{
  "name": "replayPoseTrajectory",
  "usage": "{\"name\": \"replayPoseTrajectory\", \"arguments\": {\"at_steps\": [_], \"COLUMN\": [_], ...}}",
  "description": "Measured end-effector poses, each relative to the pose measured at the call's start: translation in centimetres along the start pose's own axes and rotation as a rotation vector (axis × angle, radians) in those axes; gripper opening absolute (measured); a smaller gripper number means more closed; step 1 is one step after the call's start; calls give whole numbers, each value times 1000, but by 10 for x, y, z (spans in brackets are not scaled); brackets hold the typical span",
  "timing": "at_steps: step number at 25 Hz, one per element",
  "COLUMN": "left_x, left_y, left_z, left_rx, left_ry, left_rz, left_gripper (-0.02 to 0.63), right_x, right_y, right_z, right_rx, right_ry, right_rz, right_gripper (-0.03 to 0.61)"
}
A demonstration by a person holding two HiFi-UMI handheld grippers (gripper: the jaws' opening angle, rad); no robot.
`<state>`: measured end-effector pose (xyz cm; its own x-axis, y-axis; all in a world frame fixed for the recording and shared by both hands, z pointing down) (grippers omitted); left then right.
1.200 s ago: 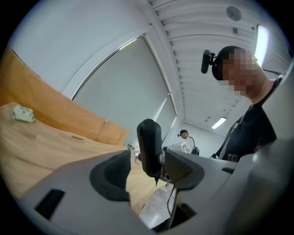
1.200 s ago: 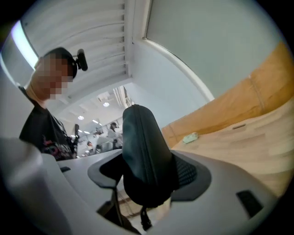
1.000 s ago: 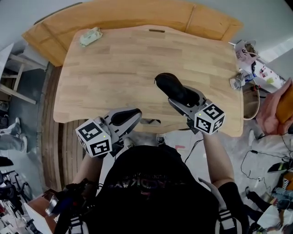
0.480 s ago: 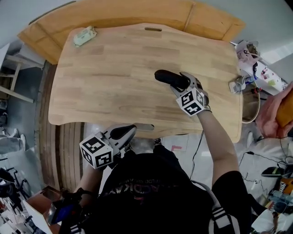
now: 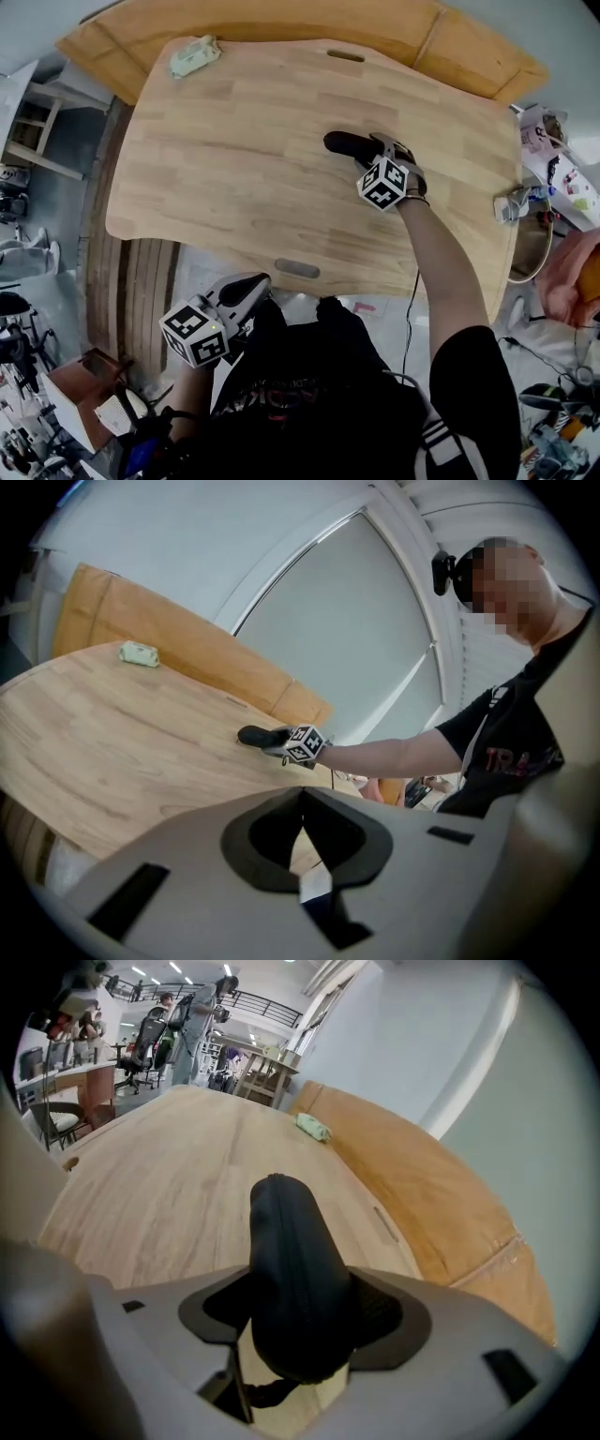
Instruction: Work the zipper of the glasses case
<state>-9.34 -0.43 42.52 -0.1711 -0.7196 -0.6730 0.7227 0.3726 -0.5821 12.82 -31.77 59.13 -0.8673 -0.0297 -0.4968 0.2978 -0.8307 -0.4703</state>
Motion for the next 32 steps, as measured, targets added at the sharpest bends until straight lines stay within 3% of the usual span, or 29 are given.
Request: {"name": "replayPoseTrajectory", "arguments": {"at_steps": [6, 20, 32], "left_x": [-5, -6, -7], "left_y": [2, 9, 8], "left_z": [1, 6, -3], "left_rx": [45, 49, -13], "left_ry": [17, 15, 51], "left_rz": [-48, -55, -29], "left_gripper": [12, 13, 13], "right_x": [-1, -7, -3], "right_y": [6, 3, -14], "right_z": [21, 23, -20], "right_rx": [9, 13, 4], "right_ry": [-17, -9, 10], "right_rz": [-10, -14, -20], "right_gripper": [305, 314, 314]}}
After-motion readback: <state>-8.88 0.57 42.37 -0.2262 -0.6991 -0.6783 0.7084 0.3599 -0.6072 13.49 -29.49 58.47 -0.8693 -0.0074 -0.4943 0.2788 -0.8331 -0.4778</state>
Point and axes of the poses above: the fingertips, and each gripper's own axes: z forward along the fingers, y to its right, x out of its top, the point moved 8 cm from there along -z, backward along the fingers, and after that the axes turned 2 degrees about -z, right-handed, at the moved point
